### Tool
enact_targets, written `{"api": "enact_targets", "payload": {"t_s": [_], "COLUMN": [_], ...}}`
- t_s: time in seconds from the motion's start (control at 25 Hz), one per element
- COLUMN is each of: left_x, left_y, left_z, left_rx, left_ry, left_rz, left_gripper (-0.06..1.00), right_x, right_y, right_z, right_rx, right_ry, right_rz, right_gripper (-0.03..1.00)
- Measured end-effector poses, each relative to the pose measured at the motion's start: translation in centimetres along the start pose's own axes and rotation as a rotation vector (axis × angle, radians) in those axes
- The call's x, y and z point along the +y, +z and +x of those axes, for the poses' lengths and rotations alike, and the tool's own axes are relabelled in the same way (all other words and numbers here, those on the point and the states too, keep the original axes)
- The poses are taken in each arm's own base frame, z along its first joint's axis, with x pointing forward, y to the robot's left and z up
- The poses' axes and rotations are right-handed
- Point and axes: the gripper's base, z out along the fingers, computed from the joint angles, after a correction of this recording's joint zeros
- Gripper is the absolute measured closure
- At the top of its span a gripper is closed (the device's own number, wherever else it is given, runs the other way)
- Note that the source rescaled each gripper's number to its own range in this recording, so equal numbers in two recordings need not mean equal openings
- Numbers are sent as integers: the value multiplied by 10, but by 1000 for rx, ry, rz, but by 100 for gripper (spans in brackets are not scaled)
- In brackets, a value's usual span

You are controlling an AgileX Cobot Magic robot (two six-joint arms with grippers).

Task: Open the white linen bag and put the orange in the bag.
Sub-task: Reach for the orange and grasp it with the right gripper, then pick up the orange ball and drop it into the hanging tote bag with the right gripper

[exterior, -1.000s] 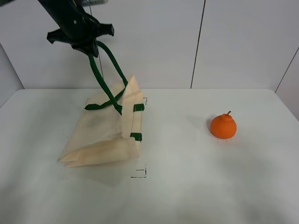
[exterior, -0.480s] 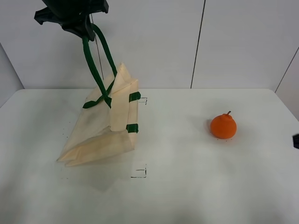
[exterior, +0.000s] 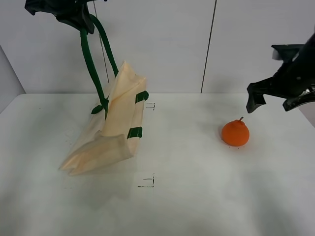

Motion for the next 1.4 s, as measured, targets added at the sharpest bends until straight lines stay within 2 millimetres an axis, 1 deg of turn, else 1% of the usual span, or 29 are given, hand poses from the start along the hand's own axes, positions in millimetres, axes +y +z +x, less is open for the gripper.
{"api": "enact_targets", "payload": {"t_s": [0.12, 0.28, 0.4, 0.48, 0.64, 0.68, 0.72, 0.76, 0.84, 0.92, 0.96, 1.0, 1.04, 1.16, 1.24, 1.32, 1.4], "left_x": [0, 0, 0, 0, 0, 0, 0, 0, 0, 0, 0, 0, 0, 0, 0, 0, 0], "left_y": [0, 0, 0, 0, 0, 0, 0, 0, 0, 0, 0, 0, 0, 0, 0, 0, 0], "left_z": [0, 0, 0, 0, 0, 0, 0, 0, 0, 0, 0, 0, 0, 0, 0, 0, 0], "left_rx": [0, 0, 0, 0, 0, 0, 0, 0, 0, 0, 0, 0, 0, 0, 0, 0, 0], "left_ry": [0, 0, 0, 1, 1, 1, 1, 1, 1, 1, 2, 3, 4, 7, 7, 7, 7], "left_rz": [0, 0, 0, 0, 0, 0, 0, 0, 0, 0, 0, 0, 0, 0, 0, 0, 0], "left_gripper": [94, 94, 94, 94, 94, 94, 94, 94, 94, 94, 94, 94, 94, 94, 94, 94, 94], "right_x": [0, 1, 0, 0, -1, -1, -1, -1, -1, -1, -1, 0, 0, 3, 6, 11, 19], "right_y": [32, 74, 98, 112, 129, 132, 134, 135, 137, 138, 138, 138, 136, 127, 112, 90, 61], "right_z": [-14, -16, -16, -16, -16, -17, -17, -17, -16, -15, -15, -15, -16, -23, -32, -45, -61], "right_rx": [52, 110, 123, 121, 111, 108, 104, 104, 109, 118, 122, 128, 132, 141, 125, 85, 5], "right_ry": [1, 4, -1, -6, -6, -6, -5, -3, -1, 0, 0, 2, 2, 24, 23, 20, 2], "right_rz": [-15, -39, -45, -46, -43, -42, -42, -42, -45, -47, -47, -49, -52, -81, -114, -165, -209], "right_gripper": [-3, -3, -3, -3, -3, -1, 4, 10, 30, 57, 77, 91, 97, 96, 96, 96, 96]}}
